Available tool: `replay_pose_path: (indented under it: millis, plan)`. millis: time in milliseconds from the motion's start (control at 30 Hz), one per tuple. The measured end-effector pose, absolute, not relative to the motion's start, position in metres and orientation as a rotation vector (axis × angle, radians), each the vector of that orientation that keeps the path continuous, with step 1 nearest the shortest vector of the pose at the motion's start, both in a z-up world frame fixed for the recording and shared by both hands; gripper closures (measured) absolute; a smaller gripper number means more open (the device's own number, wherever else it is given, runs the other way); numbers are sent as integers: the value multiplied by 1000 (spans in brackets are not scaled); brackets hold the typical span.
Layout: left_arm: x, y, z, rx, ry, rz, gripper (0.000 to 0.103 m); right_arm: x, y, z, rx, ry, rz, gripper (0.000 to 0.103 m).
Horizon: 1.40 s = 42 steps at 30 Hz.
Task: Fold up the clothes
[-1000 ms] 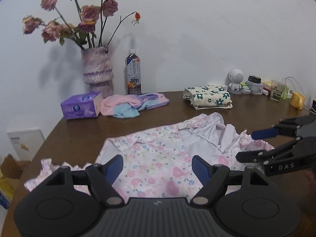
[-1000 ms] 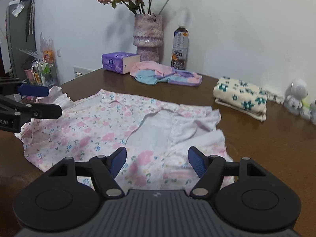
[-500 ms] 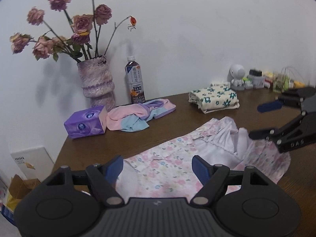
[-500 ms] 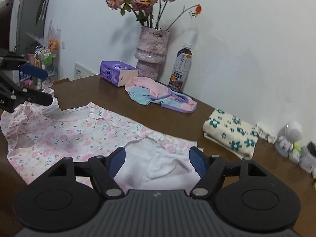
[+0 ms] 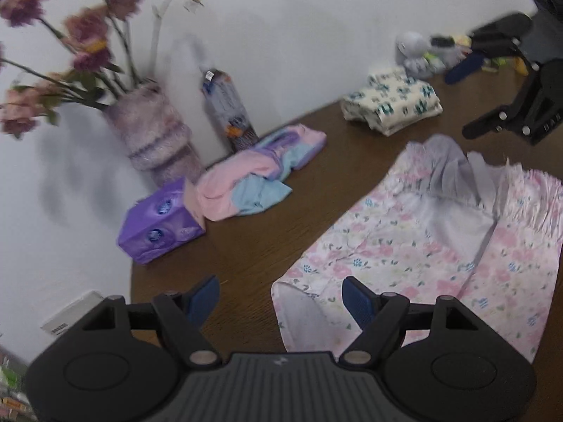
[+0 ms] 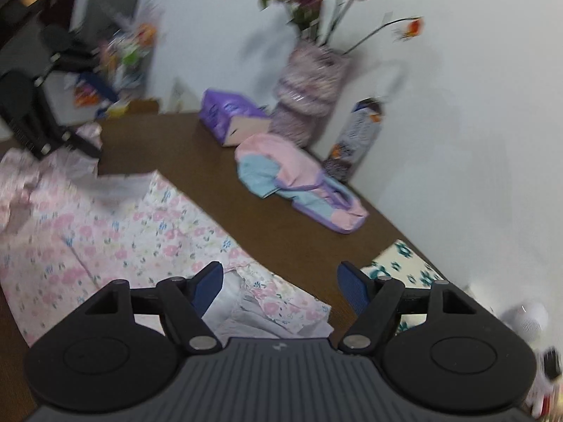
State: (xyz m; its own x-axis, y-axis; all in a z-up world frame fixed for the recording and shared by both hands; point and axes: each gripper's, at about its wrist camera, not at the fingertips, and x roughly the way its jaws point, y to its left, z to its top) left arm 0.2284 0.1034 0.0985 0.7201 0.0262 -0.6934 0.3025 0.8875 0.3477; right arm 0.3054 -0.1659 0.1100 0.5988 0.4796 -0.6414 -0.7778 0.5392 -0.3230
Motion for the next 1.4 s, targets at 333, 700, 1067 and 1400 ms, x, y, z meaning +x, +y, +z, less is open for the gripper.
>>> replay_pose_path:
  millis: [333, 700, 1067, 1400]
  plan:
    - [315, 112, 54, 474, 945, -331, 39, 404, -130, 61, -762, 779, 911, 43]
    - [384, 132, 32, 423, 1138, -538, 53, 467, -124, 28, -757, 1018, 1079, 56]
    - [382, 125, 34, 446, 1170, -643, 103, 458, -125, 29, -737, 995, 1104, 86]
    - [318, 95, 42, 723, 859, -444, 103, 399, -136, 37, -894, 690, 972, 102]
